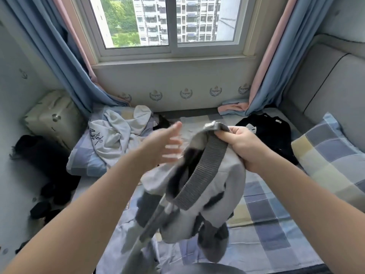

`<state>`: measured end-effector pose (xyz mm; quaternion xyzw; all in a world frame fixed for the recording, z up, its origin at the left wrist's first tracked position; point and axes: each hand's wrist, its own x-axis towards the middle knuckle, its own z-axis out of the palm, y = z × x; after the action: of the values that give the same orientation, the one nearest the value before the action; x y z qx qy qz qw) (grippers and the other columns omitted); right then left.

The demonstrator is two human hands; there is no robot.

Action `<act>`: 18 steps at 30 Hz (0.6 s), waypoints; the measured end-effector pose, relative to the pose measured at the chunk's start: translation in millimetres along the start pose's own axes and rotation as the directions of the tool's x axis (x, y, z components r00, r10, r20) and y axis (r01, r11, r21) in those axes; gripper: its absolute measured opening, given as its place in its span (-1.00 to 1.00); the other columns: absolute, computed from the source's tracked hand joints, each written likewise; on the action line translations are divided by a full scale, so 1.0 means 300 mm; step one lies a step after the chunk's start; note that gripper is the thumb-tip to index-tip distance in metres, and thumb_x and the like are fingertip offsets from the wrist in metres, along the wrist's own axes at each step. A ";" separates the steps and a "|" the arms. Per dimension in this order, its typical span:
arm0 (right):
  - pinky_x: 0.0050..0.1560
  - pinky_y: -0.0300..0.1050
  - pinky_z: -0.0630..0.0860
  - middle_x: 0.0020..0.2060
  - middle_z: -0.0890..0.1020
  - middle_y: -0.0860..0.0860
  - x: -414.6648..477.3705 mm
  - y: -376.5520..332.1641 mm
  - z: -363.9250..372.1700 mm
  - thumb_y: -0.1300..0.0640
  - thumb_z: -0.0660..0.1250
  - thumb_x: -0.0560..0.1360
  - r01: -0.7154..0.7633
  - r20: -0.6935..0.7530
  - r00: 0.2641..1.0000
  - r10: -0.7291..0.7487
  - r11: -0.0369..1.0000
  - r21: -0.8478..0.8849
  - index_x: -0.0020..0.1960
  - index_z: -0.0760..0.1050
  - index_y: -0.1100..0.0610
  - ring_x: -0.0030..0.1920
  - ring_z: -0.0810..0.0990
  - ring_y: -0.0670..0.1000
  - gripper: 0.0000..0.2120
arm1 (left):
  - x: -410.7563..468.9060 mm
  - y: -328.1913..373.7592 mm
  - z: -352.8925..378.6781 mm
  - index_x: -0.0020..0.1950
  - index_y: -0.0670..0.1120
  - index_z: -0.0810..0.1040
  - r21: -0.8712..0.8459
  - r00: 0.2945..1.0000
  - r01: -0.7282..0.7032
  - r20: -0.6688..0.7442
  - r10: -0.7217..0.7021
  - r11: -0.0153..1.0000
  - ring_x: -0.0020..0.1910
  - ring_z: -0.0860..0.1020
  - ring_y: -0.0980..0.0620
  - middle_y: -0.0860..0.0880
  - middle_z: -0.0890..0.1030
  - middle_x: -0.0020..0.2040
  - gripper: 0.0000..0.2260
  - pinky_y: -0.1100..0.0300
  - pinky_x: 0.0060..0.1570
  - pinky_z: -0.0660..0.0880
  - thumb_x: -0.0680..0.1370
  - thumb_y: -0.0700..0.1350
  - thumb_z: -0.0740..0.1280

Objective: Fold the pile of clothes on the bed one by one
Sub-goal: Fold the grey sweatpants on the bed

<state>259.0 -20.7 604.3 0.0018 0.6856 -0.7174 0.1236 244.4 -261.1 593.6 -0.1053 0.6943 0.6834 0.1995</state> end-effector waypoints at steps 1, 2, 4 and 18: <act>-0.13 -0.11 0.63 -0.15 0.70 0.14 0.004 -0.005 0.007 0.15 0.33 0.62 0.007 -0.022 1.000 -0.007 1.000 0.014 0.04 0.61 0.31 -0.16 0.68 0.06 -0.79 | -0.013 -0.026 0.010 0.22 -0.11 0.55 0.104 0.995 0.056 0.080 -0.065 0.993 -0.12 0.68 -0.01 -0.08 0.65 0.07 -0.33 0.08 -0.05 0.63 0.37 0.39 0.43; -0.12 -0.10 0.63 -0.14 0.70 0.15 0.006 -0.008 0.017 0.15 0.33 0.62 0.018 -0.047 0.999 -0.017 1.000 0.024 0.04 0.61 0.31 -0.15 0.68 0.07 -0.79 | -0.022 -0.046 0.022 0.19 -0.12 0.56 0.197 0.979 0.104 0.151 -0.135 0.975 -0.10 0.68 -0.04 -0.09 0.64 0.07 -0.28 0.07 -0.01 0.63 0.32 0.44 0.44; -0.04 -0.01 0.63 -0.08 0.68 0.23 0.007 -0.008 0.031 0.13 0.32 0.62 0.025 -0.117 0.993 -0.017 0.997 0.067 0.11 0.58 0.38 -0.09 0.66 0.14 -0.72 | -0.034 -0.085 0.046 0.11 -0.13 0.60 0.283 0.932 0.177 0.260 -0.253 0.942 -0.07 0.66 -0.08 -0.13 0.65 0.04 -0.30 0.05 0.01 0.62 0.32 0.45 0.45; 0.21 0.11 0.60 0.13 0.66 0.27 -0.023 -0.101 -0.060 0.09 0.28 0.64 0.178 -0.237 0.966 -0.108 0.937 0.301 0.28 0.53 0.39 0.08 0.65 0.20 -0.62 | 0.090 -0.104 0.188 0.26 -0.18 0.54 -0.210 0.921 0.305 0.313 -0.232 0.929 -0.04 0.73 -0.09 -0.14 0.73 -0.06 -0.77 0.09 -0.08 0.67 0.66 -0.10 0.30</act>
<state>257.1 -0.8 634.2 0.0499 0.5680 -0.8215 -0.0065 240.8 -203.1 554.7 -0.1262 0.5439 0.7406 0.3738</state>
